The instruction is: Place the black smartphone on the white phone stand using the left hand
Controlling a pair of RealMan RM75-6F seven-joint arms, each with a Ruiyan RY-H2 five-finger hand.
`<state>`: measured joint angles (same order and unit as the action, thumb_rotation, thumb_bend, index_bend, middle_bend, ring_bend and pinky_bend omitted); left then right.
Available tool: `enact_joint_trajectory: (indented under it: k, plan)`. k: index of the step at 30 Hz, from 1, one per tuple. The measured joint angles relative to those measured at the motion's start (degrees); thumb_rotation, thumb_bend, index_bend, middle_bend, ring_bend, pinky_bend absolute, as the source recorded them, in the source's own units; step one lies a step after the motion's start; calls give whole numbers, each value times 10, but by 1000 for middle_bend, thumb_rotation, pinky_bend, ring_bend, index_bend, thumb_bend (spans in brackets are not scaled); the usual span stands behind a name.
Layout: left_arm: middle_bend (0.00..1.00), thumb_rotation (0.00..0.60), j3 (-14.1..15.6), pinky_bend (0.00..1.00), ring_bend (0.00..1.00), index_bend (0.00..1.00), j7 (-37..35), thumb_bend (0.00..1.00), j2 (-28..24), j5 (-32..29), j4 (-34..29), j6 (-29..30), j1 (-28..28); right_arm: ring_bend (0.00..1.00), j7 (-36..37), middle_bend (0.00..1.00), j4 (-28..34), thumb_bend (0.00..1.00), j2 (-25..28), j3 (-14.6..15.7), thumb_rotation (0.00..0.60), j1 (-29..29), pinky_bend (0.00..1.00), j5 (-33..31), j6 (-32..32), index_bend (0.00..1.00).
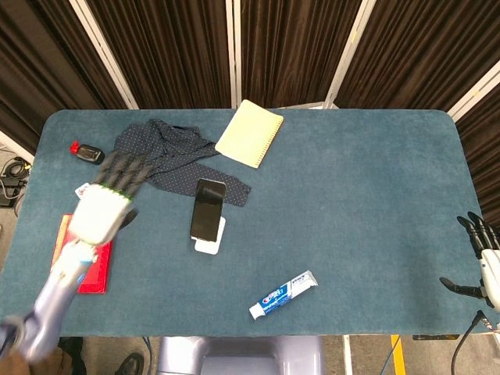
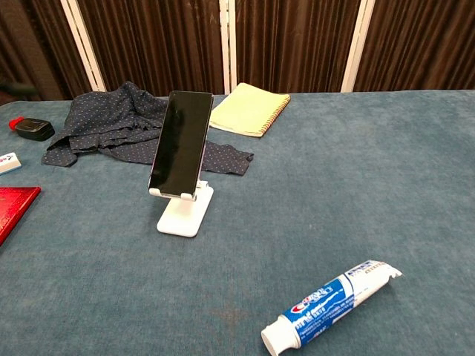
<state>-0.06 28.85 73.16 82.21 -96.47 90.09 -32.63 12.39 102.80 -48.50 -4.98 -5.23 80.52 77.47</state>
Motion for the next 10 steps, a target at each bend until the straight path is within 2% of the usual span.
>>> enact_joint_trajectory:
  k: [4,10]
  plan:
    - [0,600,10,0,0,0,-7,0,-33,-55,-102,37,95,0,-2,0,4,0,1,2,600,1,0,6,3,0]
    - [0,600,43,0,0,0,-67,0,-61,-68,-140,75,186,0,-2,0,6,0,3,4,600,3,0,8,9,0]
